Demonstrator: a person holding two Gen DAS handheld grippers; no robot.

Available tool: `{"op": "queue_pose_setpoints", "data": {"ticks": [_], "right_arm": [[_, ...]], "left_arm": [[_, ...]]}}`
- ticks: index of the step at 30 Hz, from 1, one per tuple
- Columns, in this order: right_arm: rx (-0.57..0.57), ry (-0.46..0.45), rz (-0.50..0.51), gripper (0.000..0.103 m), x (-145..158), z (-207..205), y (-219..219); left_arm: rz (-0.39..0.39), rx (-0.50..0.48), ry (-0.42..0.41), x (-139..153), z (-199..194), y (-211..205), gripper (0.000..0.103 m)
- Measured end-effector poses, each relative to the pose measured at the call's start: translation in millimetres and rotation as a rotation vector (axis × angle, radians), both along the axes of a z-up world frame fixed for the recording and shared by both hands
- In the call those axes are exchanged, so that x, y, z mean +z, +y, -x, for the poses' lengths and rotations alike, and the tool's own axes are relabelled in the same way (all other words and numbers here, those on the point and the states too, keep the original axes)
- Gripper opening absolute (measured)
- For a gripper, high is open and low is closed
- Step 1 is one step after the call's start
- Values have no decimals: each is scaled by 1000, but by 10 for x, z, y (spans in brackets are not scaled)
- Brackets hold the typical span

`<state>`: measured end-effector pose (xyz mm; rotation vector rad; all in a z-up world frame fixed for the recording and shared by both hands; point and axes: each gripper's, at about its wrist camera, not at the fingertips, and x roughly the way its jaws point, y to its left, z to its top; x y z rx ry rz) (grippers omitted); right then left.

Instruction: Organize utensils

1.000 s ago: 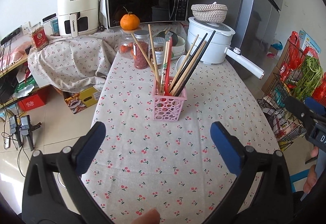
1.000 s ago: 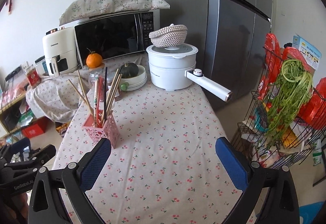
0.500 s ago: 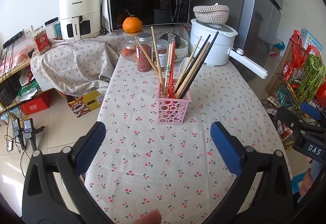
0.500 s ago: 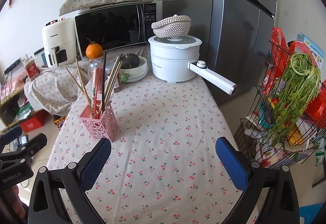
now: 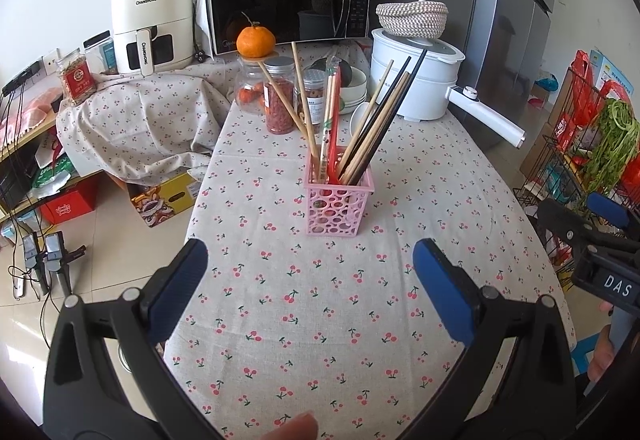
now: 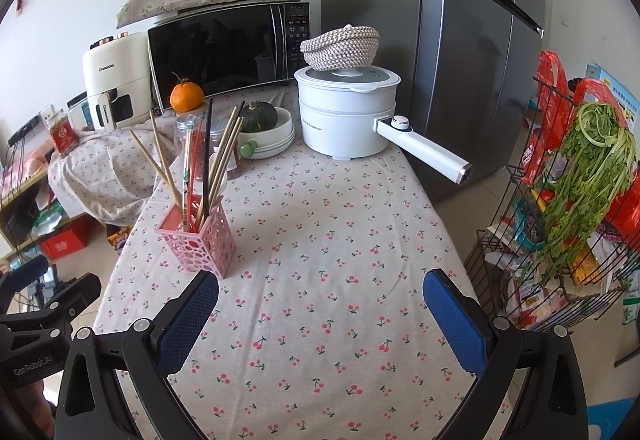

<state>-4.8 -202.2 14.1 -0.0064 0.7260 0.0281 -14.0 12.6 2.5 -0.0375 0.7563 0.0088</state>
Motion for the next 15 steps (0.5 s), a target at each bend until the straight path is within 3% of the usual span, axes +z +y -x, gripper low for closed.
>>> {"op": "queue_pose_setpoints", "data": {"ticks": [15], "right_arm": [[-4,11,-6,103,-18,-11,-8]], "left_arm": [[-1,-6,6,-17,-10,-18,102]]}}
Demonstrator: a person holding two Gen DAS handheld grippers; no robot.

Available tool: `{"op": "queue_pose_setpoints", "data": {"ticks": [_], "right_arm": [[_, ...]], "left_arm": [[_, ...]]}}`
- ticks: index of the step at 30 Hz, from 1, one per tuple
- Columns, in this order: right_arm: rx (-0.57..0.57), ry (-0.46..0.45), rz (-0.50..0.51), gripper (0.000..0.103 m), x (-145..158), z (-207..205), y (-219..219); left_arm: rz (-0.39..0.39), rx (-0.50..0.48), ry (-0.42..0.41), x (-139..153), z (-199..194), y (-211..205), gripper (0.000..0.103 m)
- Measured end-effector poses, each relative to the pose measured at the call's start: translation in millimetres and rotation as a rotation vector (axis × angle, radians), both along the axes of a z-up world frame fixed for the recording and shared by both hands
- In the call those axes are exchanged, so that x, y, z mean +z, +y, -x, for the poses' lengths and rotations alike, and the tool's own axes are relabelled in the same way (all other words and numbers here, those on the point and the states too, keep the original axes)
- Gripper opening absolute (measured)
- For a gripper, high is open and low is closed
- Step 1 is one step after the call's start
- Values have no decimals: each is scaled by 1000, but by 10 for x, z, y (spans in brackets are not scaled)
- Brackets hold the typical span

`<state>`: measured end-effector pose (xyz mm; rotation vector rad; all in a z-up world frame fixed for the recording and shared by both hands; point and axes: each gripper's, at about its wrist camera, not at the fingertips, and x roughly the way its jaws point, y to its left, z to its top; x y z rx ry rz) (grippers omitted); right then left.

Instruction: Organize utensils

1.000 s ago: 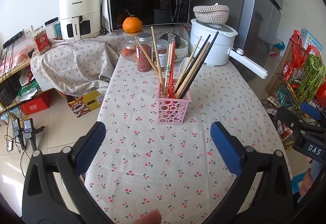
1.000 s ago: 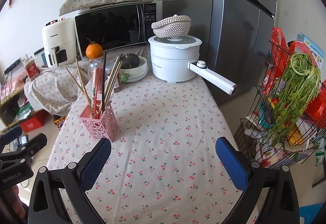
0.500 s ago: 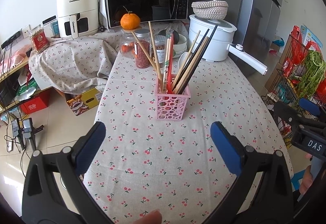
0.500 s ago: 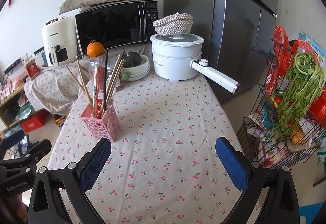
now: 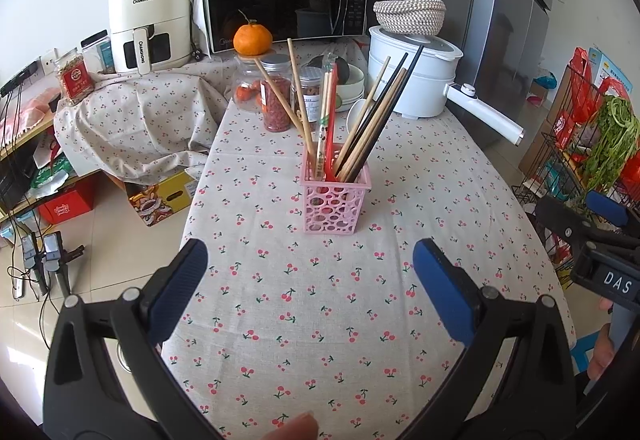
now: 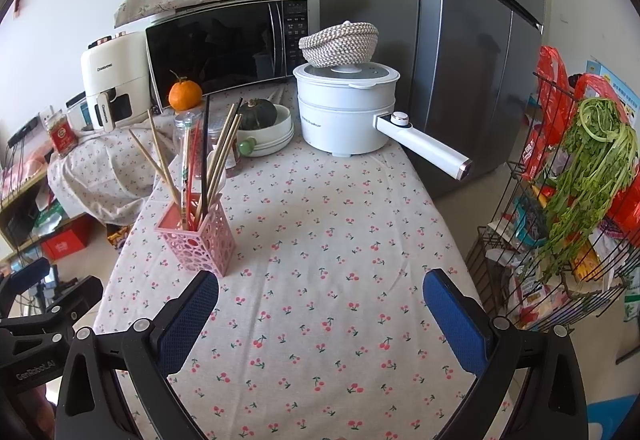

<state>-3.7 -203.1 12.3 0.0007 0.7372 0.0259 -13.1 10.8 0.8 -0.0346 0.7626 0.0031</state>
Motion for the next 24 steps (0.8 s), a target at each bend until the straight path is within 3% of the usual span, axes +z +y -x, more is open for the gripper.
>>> {"op": "queue_pose_setpoints", "data": {"ticks": [24], "right_arm": [[-2,14,-3,103,-43,-8,17]], "left_arm": [[2,-8,6,-8,-7,-51,102]]}}
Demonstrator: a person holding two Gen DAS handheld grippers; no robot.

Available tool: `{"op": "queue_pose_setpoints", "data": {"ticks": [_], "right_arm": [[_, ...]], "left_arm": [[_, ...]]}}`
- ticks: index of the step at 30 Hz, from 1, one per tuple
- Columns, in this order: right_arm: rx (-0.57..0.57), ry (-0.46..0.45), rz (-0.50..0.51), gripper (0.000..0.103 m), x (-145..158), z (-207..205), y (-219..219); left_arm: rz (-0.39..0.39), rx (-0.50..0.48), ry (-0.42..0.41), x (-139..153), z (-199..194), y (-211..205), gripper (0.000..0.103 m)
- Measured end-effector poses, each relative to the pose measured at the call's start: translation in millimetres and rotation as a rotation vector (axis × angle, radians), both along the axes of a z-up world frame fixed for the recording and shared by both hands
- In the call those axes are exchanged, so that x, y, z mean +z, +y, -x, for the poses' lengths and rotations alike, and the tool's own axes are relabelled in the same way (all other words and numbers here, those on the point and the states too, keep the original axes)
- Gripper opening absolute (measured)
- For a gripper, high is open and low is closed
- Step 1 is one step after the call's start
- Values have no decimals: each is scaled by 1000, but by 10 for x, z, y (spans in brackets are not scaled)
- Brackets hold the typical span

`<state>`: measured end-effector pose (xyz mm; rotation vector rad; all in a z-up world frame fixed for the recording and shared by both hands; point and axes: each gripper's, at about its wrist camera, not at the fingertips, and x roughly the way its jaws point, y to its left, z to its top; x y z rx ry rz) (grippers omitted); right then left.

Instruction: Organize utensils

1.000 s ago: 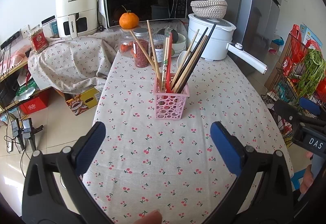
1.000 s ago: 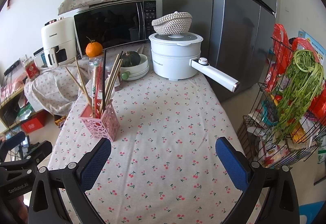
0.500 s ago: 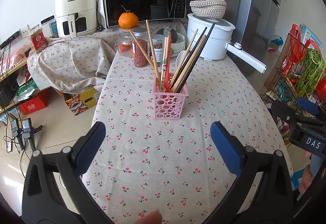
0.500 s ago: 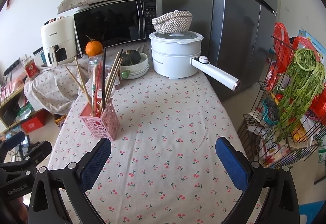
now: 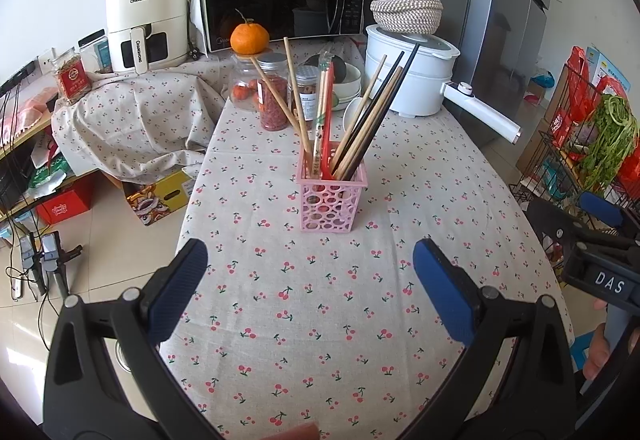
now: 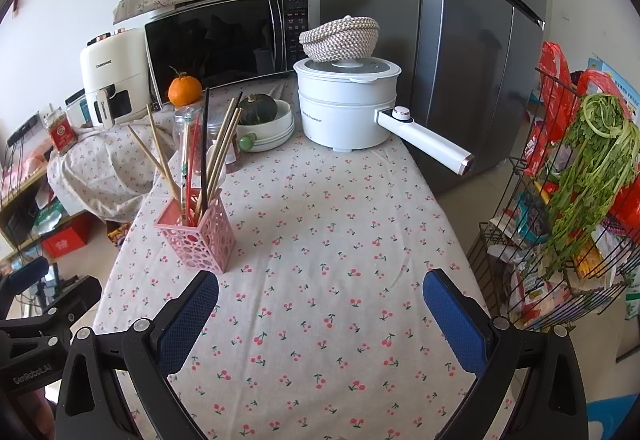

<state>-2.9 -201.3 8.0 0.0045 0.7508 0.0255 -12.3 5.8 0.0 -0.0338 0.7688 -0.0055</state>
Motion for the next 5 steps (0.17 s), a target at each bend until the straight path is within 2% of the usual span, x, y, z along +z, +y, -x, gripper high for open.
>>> {"op": "queue_pose_setpoints", "data": {"ticks": [5], "right_arm": [[-1,0,-2,103,0,0,0]], "left_arm": [[10,-17,3,1,4,-13,102]]}}
